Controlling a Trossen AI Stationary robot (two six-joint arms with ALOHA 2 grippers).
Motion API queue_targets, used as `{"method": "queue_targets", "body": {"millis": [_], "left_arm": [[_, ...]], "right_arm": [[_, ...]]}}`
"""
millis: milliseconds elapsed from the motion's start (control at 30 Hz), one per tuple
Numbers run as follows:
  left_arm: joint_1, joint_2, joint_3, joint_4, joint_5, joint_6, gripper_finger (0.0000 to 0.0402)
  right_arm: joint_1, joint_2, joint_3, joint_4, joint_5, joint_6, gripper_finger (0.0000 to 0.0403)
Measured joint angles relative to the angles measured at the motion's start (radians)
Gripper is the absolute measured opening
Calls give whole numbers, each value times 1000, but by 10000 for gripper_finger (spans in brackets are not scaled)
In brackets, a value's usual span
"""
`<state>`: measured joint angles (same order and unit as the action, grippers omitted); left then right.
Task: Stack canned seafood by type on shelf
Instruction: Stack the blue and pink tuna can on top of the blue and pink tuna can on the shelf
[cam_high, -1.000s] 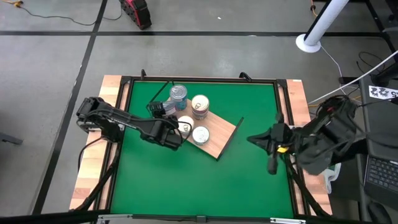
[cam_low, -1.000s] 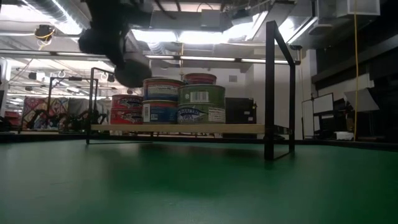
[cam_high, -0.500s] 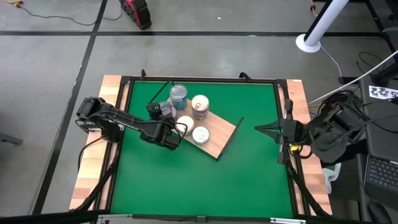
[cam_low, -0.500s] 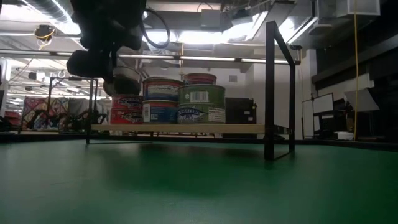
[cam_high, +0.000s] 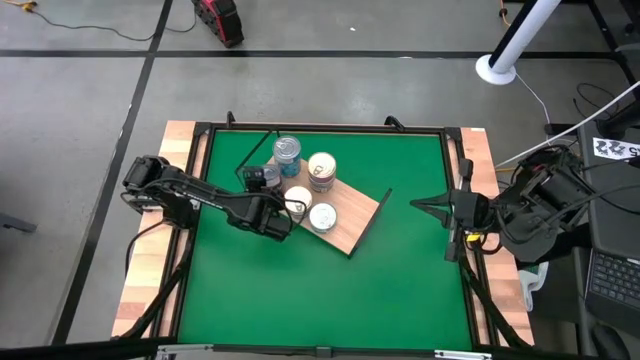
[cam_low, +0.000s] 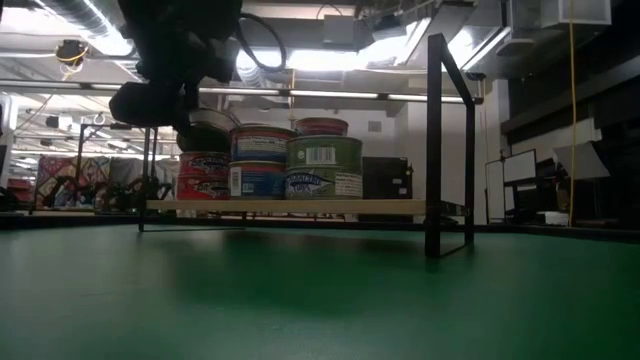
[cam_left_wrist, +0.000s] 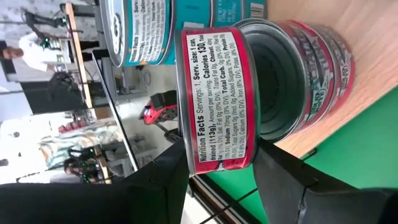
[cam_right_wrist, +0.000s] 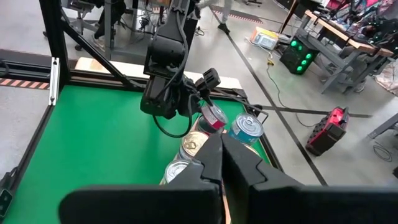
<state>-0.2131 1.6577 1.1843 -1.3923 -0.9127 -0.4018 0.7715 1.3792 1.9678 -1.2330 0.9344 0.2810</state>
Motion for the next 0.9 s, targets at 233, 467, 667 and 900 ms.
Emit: {"method": "queue_targets", "body": {"millis": [233,467,667,900], "left_arm": [[4,0,0,24,20,37,155],[35,0,0,23,74,42,155],[40,0,0,24,79,58,155],[40,0,0,26,83,94,155]], "right_arm": [[0,0,0,2,0,1,7],[0,0,0,4,0,2,7],[0,-1,0,4,-3,34,7],[-126,-40,0,3,-179,55,7]]}}
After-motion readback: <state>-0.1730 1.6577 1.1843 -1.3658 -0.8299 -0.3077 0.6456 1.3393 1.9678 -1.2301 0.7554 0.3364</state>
